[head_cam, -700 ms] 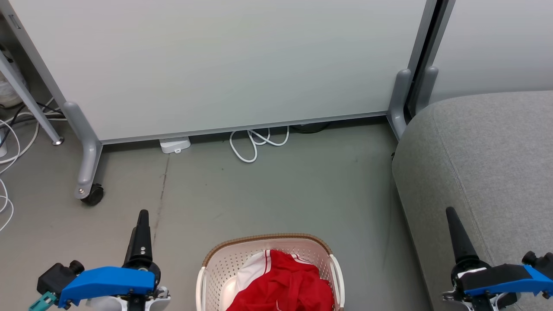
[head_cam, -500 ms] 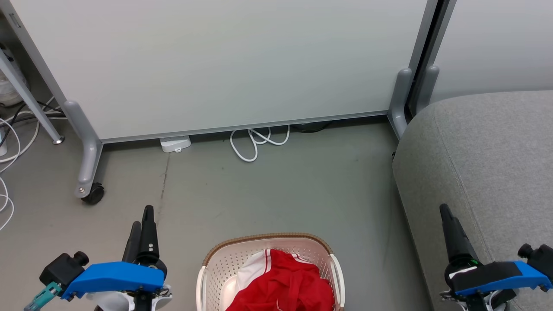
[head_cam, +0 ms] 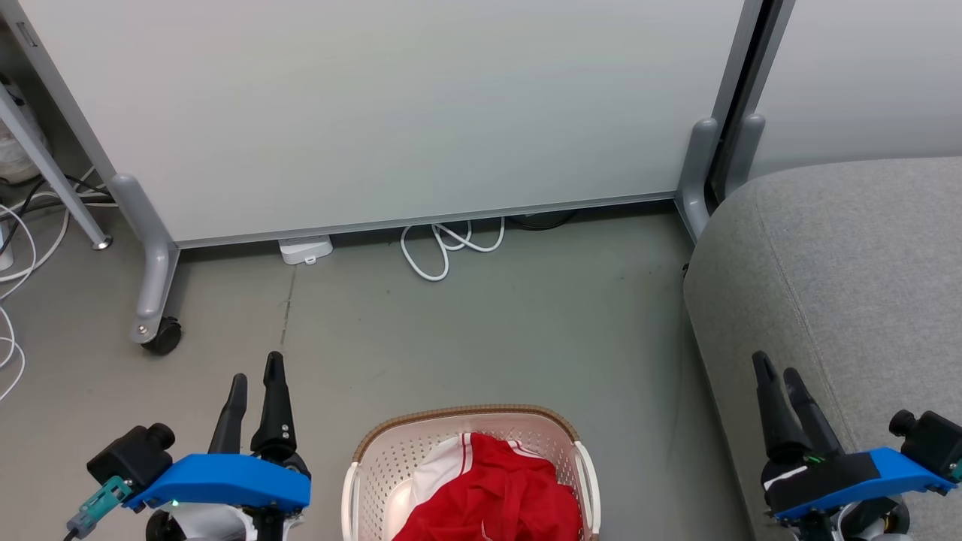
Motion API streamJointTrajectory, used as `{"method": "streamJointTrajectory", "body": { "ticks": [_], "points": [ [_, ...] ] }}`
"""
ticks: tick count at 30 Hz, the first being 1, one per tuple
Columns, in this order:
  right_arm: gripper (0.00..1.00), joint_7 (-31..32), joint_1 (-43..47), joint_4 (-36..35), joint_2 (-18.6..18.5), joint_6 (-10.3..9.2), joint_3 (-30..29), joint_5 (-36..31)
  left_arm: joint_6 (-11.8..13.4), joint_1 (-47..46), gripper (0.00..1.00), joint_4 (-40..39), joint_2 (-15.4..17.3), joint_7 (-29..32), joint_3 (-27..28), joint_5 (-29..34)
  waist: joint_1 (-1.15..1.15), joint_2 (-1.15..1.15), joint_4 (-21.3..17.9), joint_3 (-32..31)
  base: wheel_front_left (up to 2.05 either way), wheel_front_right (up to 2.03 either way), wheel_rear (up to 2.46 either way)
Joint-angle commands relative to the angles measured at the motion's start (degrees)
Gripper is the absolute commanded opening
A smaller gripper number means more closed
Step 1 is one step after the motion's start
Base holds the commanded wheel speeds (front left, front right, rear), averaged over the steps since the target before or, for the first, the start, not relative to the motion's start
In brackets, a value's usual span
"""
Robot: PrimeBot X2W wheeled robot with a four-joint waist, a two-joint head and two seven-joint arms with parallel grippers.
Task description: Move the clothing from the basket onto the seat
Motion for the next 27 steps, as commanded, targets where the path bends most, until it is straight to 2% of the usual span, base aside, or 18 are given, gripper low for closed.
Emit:
{"method": "streamJointTrajectory", "body": {
  "ticks": [1,27],
  "points": [
    [1.00,-0.3,0.0,-1.1,-0.1,0.15,-0.2,-2.5,0.1,-1.5,1.00,-0.5,0.5,-0.7,-0.2,2.1,0.00,0.00,0.0,0.0,0.00,0.00,0.00],
    [1.00,-0.6,1.1,-2.8,0.0,0.16,-1.3,-20.7,-0.2,-2.3,1.00,1.7,-0.2,-4.7,-2.2,17.2,0.00,0.00,0.1,-0.1,0.00,0.00,0.00]
  ]
}}
